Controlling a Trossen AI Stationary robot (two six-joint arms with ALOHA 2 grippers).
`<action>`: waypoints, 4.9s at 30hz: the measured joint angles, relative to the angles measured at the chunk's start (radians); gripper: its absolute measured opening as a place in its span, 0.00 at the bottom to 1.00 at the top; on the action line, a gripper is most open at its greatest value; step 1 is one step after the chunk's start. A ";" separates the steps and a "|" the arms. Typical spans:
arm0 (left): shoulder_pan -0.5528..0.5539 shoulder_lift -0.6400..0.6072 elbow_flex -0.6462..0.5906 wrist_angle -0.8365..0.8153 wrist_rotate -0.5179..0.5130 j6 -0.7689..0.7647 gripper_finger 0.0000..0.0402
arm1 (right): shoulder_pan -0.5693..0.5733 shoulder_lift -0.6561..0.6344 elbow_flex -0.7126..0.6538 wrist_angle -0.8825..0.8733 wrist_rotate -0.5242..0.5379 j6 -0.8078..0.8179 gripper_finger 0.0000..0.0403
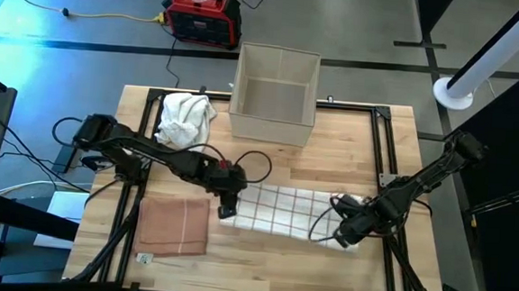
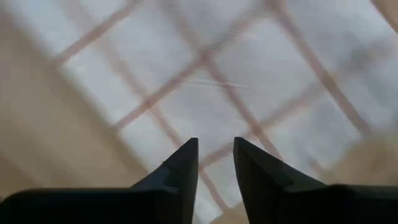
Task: Fold towel
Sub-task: Fold the right white towel
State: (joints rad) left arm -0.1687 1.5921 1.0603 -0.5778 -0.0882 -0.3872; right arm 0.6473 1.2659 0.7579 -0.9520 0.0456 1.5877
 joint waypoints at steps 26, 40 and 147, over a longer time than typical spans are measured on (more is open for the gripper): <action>-0.006 0.002 -0.278 0.272 0.121 0.233 0.00 | -0.013 0.057 -0.183 0.027 -0.011 0.556 0.60; 0.049 0.058 -0.290 0.414 0.094 0.258 0.00 | -0.013 0.083 -0.093 -0.058 -0.046 0.454 0.03; 0.183 0.084 -0.266 0.451 0.241 0.337 0.00 | -0.458 0.384 0.078 0.581 0.337 -0.651 0.00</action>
State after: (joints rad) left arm 0.0147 1.6756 0.7940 -0.1269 0.1524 -0.0499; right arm 0.1889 1.6501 0.8364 -0.3707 0.3829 0.9368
